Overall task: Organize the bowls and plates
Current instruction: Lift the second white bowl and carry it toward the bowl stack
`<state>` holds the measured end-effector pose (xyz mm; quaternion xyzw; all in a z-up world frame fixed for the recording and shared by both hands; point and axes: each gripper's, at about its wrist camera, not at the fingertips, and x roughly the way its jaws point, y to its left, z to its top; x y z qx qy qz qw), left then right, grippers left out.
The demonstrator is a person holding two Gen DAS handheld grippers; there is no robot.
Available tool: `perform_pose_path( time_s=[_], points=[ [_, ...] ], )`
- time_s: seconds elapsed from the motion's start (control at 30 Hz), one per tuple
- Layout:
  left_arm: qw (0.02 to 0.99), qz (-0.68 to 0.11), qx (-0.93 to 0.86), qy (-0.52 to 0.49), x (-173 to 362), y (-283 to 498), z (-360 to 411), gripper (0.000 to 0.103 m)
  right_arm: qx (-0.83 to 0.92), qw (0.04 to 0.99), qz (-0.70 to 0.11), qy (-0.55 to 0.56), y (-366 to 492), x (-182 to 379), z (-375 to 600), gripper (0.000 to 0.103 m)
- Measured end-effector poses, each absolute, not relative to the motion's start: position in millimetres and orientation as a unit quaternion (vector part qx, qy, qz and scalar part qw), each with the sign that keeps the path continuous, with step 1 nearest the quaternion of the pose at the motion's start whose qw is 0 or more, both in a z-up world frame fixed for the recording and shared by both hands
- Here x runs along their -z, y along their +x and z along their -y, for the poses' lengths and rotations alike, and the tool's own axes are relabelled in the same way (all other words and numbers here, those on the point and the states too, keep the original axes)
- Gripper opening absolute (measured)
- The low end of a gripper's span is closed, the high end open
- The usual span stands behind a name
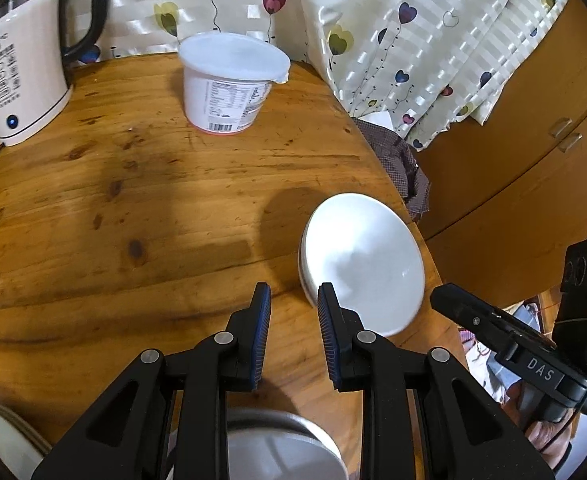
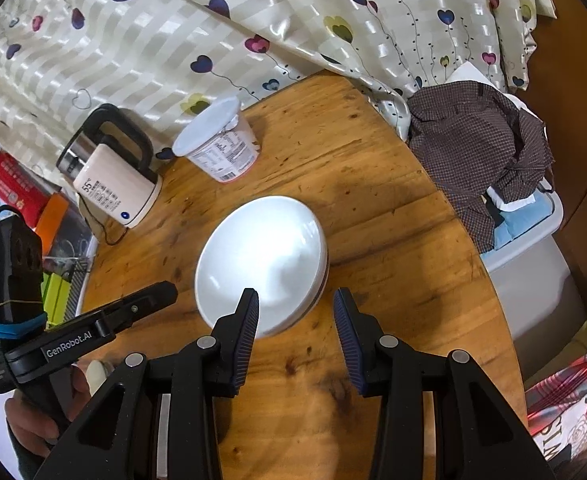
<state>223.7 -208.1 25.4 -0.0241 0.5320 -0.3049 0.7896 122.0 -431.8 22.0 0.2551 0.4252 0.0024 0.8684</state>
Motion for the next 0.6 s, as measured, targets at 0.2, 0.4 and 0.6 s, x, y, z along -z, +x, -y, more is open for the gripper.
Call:
perform_pose_path(
  time_s=[0.2,0.4,0.6],
  points=[
    [0.780,-0.543,0.309,-0.038,-16,239,216,0.025,-0.004,0.863,-0.434,0.257,138,-13,435,0.039],
    [0.773,-0.556,0.304,-0.039,-6,248,224,0.025,0.000,0.858,-0.442,0.262,147,-3,440,0.027],
    [0.763,-0.566,0.308,-0.037,2,249,231,0.025,-0.004,0.853,-0.444,0.273,151,4,444,0.017]
  ],
)
